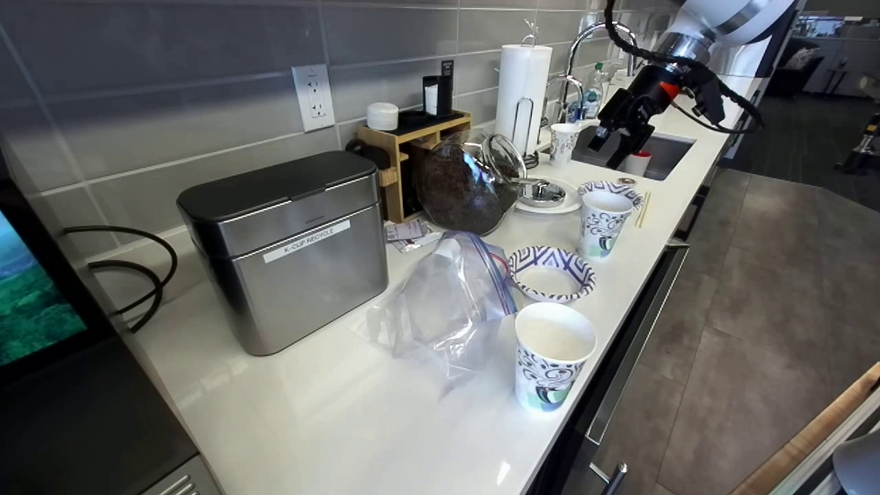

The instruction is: Place the coffee beans from the container in the coffee cup using the silver spoon then pour the beans into the bowl on the right.

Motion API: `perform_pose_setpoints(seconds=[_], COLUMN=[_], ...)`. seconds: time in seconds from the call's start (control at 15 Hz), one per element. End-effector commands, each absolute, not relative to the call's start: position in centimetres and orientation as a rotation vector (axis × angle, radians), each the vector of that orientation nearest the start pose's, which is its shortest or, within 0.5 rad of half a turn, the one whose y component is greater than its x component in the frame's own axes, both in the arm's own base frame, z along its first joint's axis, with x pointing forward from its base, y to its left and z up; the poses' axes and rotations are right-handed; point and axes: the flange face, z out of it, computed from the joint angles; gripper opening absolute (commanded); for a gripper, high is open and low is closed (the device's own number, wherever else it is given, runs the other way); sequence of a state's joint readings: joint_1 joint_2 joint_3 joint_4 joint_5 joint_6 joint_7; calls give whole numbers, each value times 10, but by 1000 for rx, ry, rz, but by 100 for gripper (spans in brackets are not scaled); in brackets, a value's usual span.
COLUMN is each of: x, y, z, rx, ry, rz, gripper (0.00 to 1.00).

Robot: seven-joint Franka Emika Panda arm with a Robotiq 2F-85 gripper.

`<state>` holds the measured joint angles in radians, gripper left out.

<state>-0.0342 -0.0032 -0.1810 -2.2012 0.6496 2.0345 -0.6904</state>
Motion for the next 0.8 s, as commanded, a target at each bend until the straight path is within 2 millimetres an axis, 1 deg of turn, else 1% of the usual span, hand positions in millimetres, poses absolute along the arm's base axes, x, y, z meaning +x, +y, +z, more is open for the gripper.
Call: perform_pose_setpoints(seconds=[0.0, 0.13, 0.33, 0.47, 0.73], x=[538, 552, 572, 586, 611], y=[-81, -82, -75, -68, -48], z=[361, 355, 348, 344, 334], rx=[-2504, -2483, -2424, -2373, -2314], ry=[-248, -301, -393, -454, -537], rz=[-106, -90, -63, -44, 24], gripper=[100, 100, 100, 100, 100])
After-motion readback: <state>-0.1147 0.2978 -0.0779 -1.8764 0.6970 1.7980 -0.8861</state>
